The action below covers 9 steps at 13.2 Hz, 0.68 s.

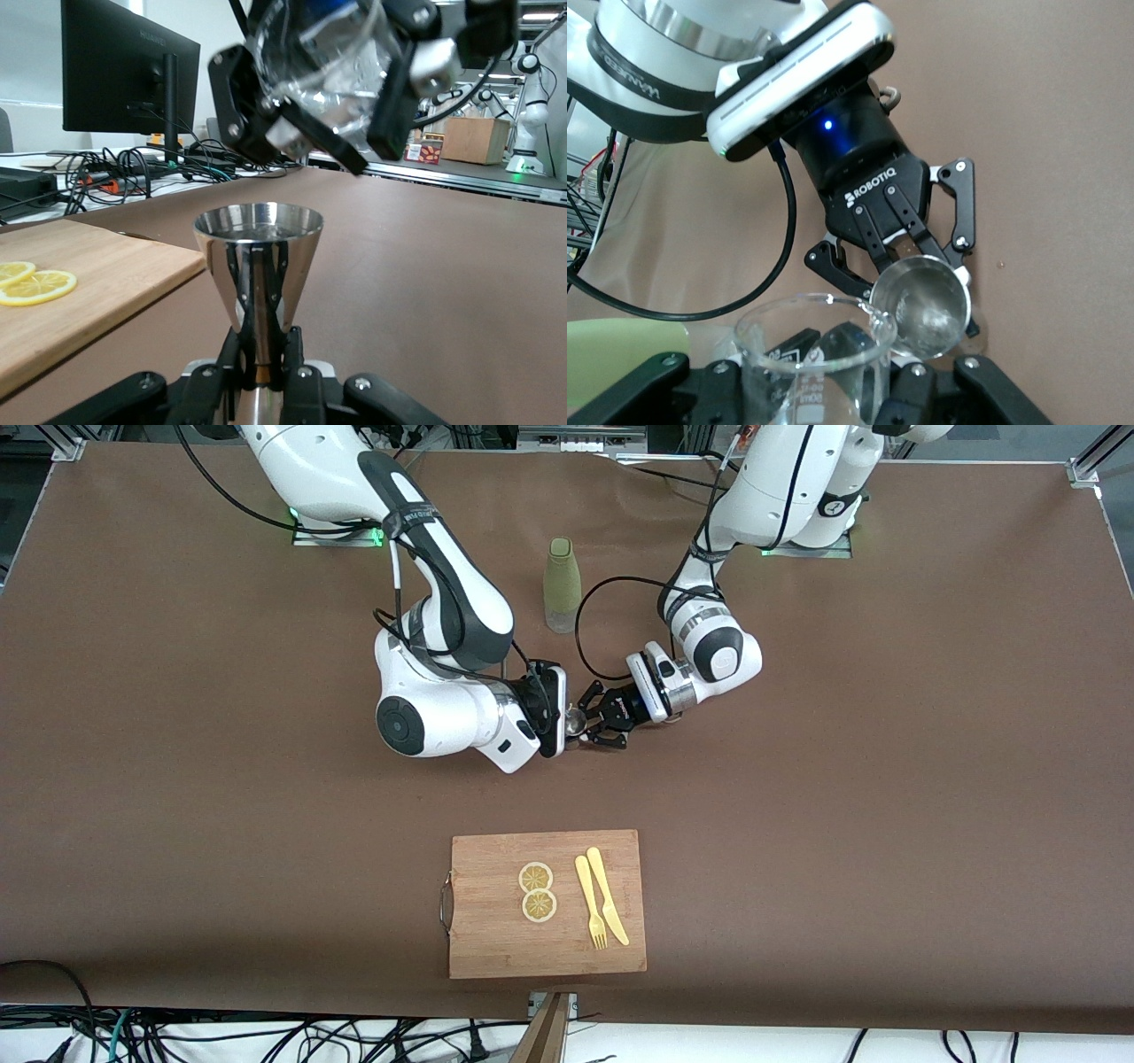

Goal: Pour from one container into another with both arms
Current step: 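Tilt the beaker with the right gripper, pouring into the jigger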

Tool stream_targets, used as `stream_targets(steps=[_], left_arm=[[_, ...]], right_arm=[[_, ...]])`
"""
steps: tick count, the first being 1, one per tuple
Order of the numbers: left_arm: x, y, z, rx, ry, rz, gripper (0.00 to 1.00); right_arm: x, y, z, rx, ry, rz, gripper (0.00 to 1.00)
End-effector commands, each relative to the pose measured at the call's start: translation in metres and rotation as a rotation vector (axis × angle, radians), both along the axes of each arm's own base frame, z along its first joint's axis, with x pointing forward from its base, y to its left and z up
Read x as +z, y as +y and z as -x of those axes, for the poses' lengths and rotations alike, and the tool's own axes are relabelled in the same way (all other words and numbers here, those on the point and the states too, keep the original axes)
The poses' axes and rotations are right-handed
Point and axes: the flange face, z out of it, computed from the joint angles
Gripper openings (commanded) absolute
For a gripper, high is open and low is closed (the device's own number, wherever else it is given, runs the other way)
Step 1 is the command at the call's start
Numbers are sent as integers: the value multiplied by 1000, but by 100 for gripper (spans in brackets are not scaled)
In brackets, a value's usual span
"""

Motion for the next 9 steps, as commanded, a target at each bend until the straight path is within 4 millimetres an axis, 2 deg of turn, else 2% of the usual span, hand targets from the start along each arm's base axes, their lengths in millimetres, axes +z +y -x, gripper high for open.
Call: stream_targets(steps=[1,9], left_arm=[[1,-12,1,44,-64,-9,0],[1,-12,1,47,-64,-8,0]], right_arm=[[-2,7,3,8,-15,30,12],[-14,12,6,31,-51,71,12]])
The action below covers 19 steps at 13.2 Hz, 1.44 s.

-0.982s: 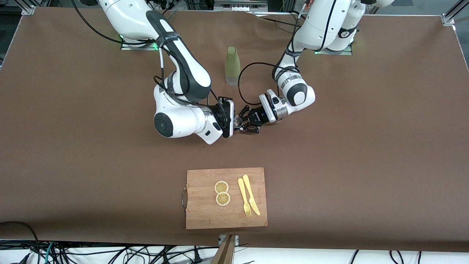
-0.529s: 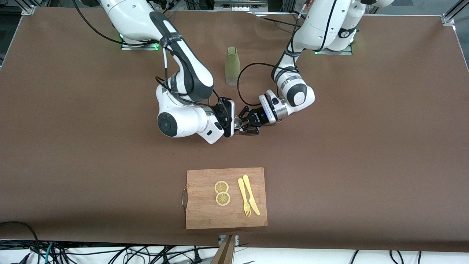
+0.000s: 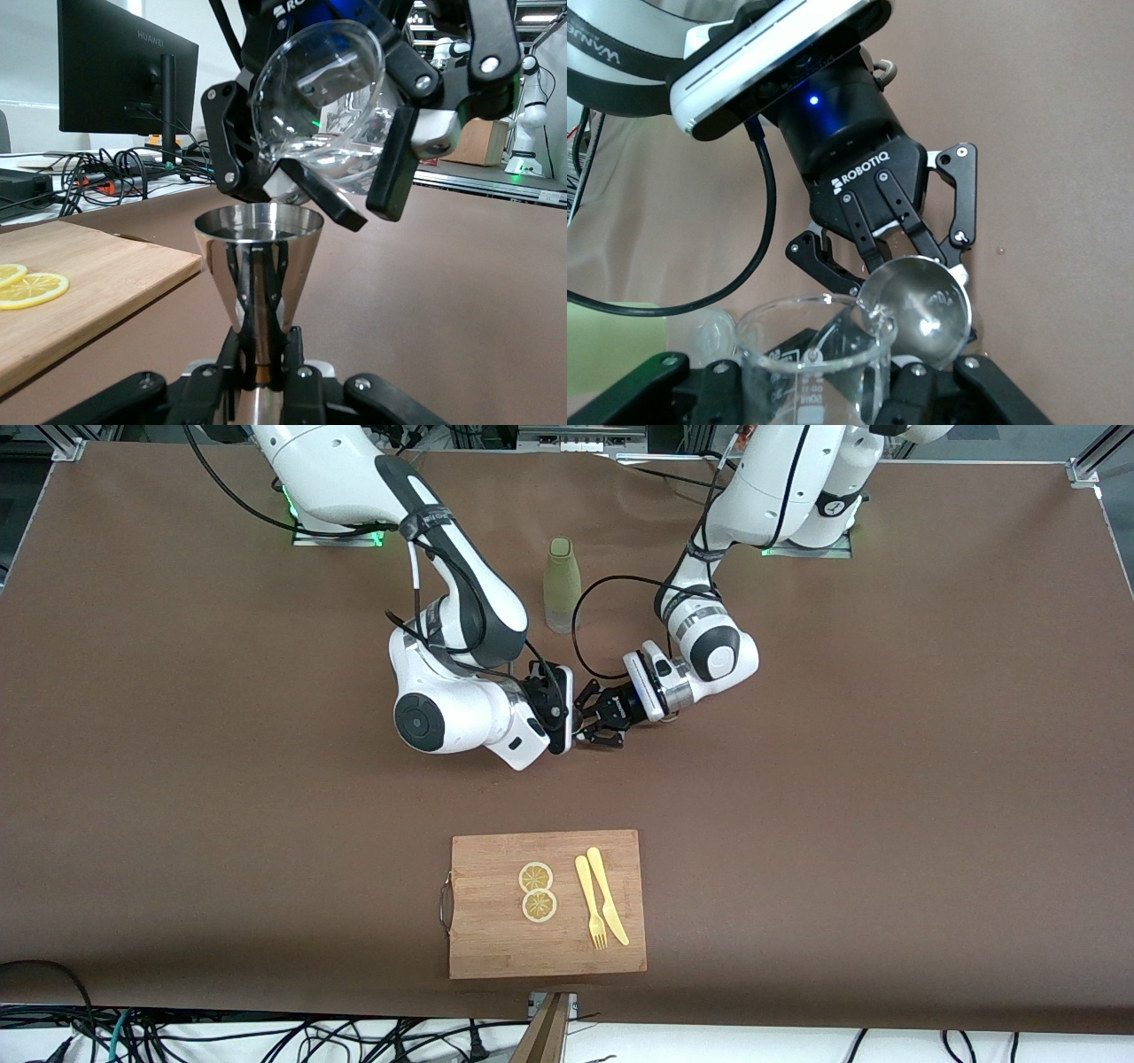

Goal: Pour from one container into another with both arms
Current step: 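Tilt the beaker with the right gripper, pouring into the jigger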

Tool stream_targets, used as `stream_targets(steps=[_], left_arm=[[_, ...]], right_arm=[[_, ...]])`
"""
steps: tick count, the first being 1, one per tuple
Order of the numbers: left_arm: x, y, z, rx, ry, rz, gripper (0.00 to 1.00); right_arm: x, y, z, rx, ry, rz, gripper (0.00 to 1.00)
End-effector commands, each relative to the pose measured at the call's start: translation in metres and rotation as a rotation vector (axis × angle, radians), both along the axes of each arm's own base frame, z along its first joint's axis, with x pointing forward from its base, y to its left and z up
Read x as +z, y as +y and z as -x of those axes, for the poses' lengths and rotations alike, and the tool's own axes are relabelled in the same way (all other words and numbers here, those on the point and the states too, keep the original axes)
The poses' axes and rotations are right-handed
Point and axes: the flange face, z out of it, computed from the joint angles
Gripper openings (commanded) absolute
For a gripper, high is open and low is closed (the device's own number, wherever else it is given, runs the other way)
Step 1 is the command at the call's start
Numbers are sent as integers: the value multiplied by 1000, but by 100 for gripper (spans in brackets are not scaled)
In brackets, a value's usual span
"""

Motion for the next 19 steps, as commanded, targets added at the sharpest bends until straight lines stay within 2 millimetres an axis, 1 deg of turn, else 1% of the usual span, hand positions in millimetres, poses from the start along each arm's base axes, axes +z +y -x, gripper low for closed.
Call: stream_targets(steps=[1,6,11,14,17,19], left_arm=[[2,-7,-2,55,-63,-5,0],[2,-7,-2,56,-63,-5,0],[3,-7,-4,58,-65,-3,0],[3,-7,-3,58,-63,-3,0],[3,-7,-3,59,-64,-2,0],[3,-6,-4,59,-65,-2,0]], right_arm=[[0,5,1,1,-21,25,12],[1,5,3,3,-33,93,12],[4,6,6,13,-38,107,12],[4,9,11,39,-35,126,12],[14,8,13,56,-30,133,12],[13,7,15,65,-15,140,12]])
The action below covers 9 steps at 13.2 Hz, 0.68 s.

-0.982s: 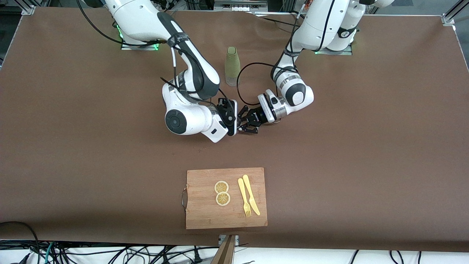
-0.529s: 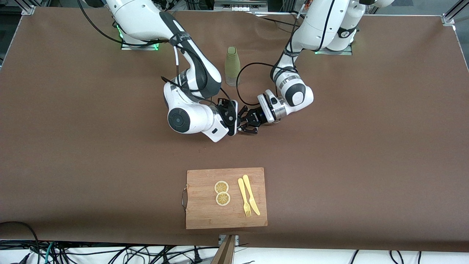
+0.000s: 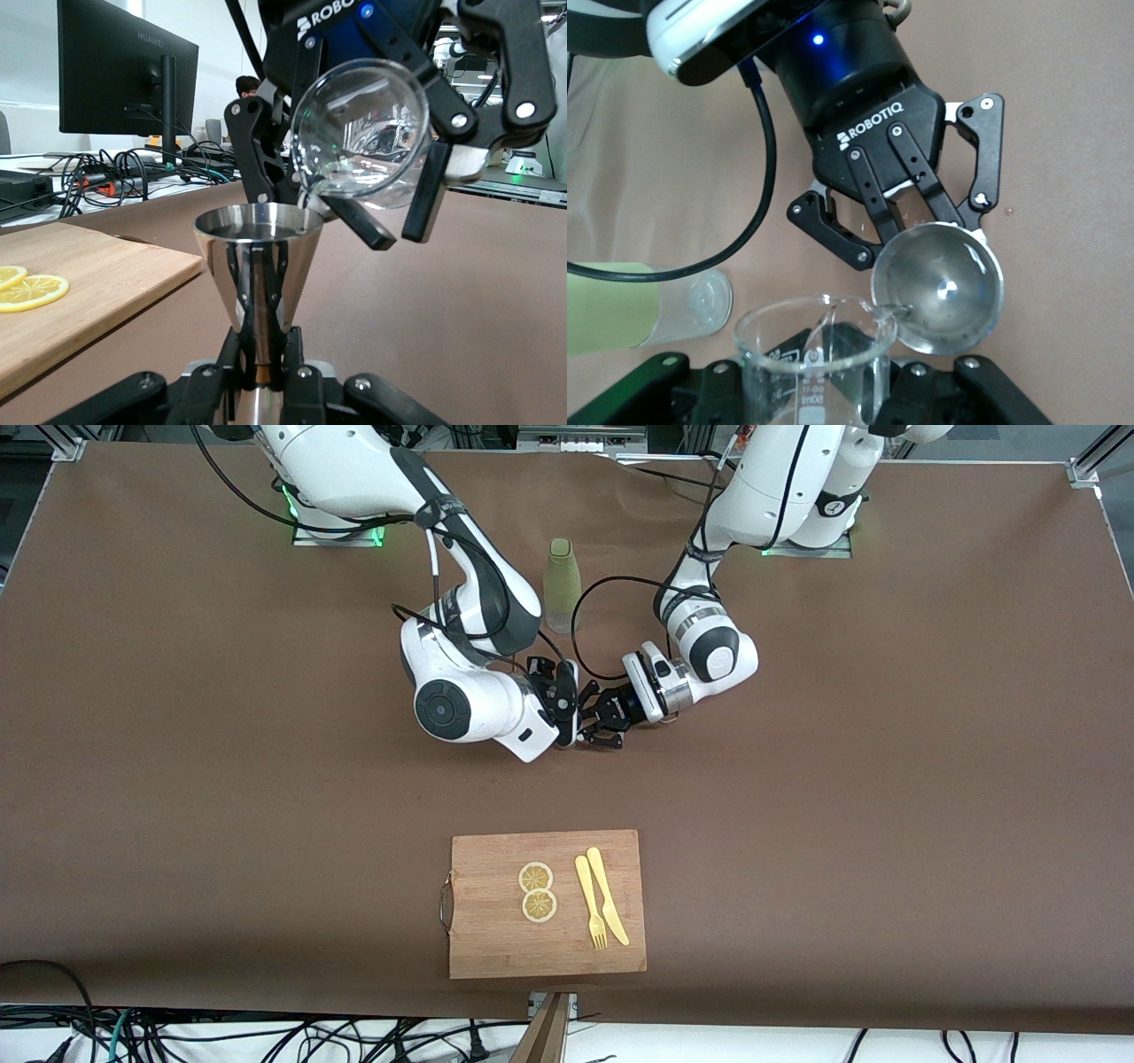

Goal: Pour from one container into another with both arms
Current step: 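Tilt the beaker with the right gripper, pouring into the jigger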

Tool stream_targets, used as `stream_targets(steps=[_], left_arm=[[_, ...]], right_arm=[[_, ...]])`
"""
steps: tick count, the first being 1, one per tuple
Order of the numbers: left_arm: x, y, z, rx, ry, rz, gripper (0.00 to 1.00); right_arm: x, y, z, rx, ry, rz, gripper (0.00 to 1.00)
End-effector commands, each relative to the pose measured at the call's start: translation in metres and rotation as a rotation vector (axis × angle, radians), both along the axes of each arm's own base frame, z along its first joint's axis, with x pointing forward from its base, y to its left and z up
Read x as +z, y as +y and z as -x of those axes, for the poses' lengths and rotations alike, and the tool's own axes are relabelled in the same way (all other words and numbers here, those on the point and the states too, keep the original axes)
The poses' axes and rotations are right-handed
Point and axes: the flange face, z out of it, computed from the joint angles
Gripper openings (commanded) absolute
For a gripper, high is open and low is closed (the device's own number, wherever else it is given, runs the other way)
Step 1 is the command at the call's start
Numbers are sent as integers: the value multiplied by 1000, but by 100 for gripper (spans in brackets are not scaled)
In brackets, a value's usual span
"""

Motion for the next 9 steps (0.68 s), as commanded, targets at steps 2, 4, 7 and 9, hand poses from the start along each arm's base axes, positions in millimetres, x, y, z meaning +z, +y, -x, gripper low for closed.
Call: stream_targets(steps=[2,4,7,9], left_arm=[[3,-4,-3,60,-61,-1,0],[3,-4,-2,59,-60,1,0],[3,-2,-1,58,-59,1,0],[5,-1,-2,62,-59,3,0]], right_arm=[[22,3,2,18,5,21,12],[30,7,2,38,-10,28,12],[31,11,5,26,-6,33,12],[27,7,1,15,9,2,12]])
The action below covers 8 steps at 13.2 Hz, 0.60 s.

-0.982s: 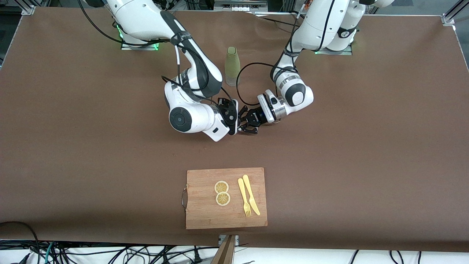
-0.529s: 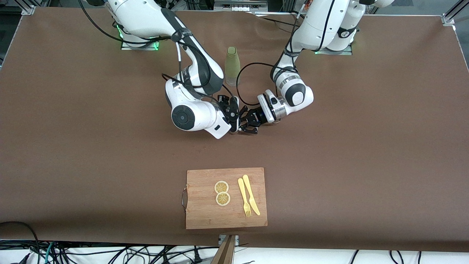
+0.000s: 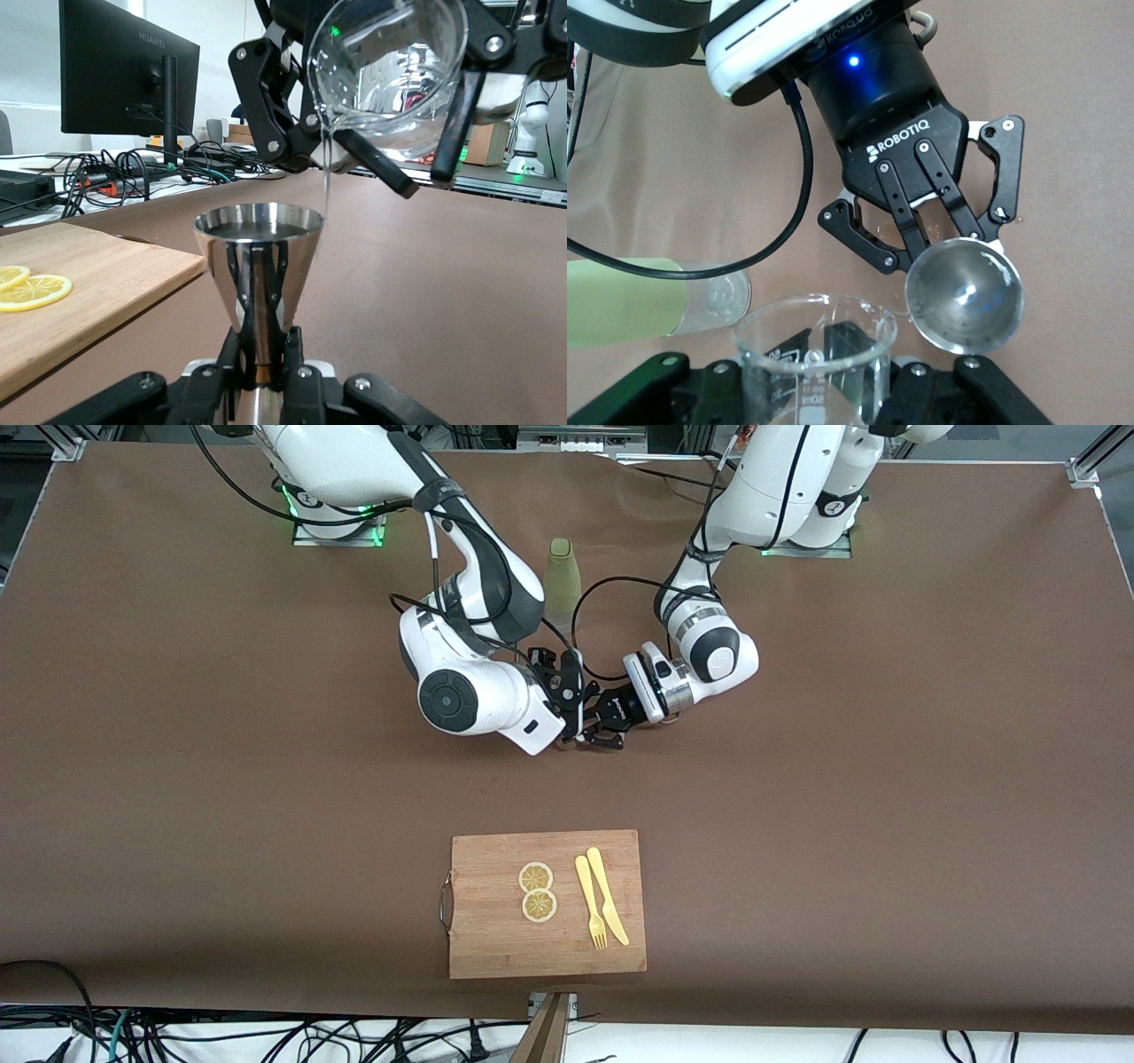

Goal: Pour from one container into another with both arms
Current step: 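Tilt the beaker with the right gripper, pouring into the jigger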

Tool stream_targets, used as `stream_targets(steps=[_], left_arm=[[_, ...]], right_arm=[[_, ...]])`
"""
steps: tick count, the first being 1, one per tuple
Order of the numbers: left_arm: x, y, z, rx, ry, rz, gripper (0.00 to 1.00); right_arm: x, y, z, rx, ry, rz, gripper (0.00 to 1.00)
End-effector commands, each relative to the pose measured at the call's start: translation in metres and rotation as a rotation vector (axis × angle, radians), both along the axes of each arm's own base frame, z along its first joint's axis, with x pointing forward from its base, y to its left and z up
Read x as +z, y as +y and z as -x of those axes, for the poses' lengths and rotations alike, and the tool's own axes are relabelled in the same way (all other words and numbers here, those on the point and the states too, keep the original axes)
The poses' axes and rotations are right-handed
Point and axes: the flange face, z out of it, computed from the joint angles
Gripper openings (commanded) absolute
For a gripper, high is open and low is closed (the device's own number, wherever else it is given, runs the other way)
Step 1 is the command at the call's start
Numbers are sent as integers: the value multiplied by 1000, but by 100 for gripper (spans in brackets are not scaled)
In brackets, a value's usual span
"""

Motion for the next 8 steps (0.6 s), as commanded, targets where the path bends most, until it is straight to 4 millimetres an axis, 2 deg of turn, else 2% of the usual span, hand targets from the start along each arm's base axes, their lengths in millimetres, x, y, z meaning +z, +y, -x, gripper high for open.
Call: stream_targets(steps=[1,3,5,8], left_arm=[[5,-4,0,57,-58,7,0],[4,-4,2,55,-57,6,0],[-3,-4,16,38,-84,-25,0],[-2,-1,31,28,-100,-32,0]], right_arm=[[6,-1,-2,-30,33,-44,12],[8,-1,-3,-45,51,-80,12],[8,-13,-12,-26,61,-151,12],[12,-29,-20,10,78,-243,12]])
